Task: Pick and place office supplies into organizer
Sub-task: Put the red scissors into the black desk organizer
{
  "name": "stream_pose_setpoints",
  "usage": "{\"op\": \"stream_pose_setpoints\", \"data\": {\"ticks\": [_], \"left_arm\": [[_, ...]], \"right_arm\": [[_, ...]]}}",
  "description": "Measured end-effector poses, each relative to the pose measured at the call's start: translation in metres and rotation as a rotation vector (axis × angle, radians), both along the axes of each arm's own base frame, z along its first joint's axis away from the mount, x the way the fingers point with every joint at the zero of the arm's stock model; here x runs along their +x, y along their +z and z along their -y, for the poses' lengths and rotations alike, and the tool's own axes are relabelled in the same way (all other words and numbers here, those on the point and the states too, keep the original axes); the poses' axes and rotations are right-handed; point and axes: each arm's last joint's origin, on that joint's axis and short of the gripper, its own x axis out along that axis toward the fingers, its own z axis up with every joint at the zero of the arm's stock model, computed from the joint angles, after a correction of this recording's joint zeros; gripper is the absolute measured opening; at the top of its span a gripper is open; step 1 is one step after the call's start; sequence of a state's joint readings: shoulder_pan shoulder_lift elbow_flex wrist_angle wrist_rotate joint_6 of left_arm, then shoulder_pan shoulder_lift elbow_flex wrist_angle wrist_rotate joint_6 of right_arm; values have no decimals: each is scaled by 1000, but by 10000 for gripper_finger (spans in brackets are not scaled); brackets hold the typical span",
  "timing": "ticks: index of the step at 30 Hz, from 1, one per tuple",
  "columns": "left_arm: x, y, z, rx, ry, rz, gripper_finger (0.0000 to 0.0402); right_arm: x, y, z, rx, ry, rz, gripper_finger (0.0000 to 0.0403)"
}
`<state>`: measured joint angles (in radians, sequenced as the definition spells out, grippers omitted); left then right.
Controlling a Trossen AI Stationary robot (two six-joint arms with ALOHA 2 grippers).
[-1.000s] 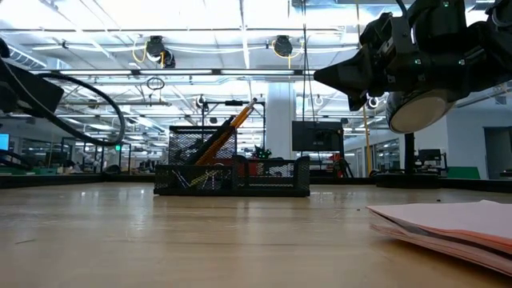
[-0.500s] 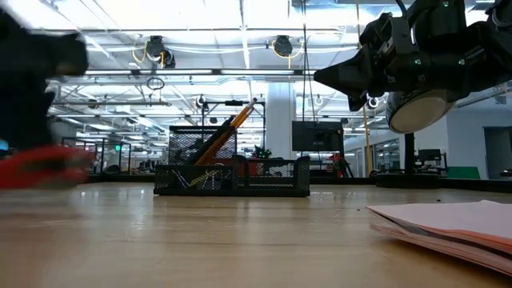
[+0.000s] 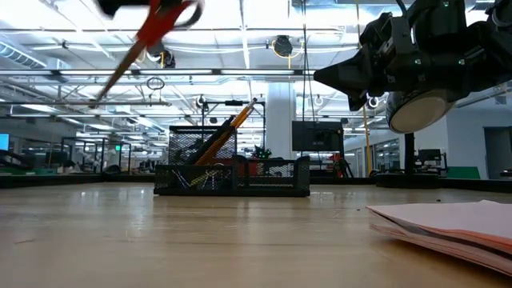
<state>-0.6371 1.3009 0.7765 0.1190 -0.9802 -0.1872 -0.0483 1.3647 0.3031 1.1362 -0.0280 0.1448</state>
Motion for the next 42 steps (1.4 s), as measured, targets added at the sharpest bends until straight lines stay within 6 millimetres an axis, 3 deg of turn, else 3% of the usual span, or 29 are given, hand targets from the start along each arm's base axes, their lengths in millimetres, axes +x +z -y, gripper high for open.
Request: {"op": "stream_pose_setpoints", "data": {"ticks": [6,15,19,22,25,31,42], "left_arm": [[25,26,-26,178,-92,105,11],[51,31,-93,139,-114,164,26],[55,25,-111,96,-57,213,10],[58,5,-121,54,-35,182,10],[63,-13,-127,26,-20,161,20],[71,-29,-129,32,16,137,18],[58,-50,-114,-50,224,100,26]], "right_arm": [[0,0,0,0,1,-3,0],[0,0,0,0,2,-4,0],[0,0,0,-4,2,-4,0],[0,0,0,-7,2,-3,0],[0,-1,0,-7,2,-6,0],[0,-1,0,-7,2,-12,0],[0,-1,0,-10,3,-12,0]]}}
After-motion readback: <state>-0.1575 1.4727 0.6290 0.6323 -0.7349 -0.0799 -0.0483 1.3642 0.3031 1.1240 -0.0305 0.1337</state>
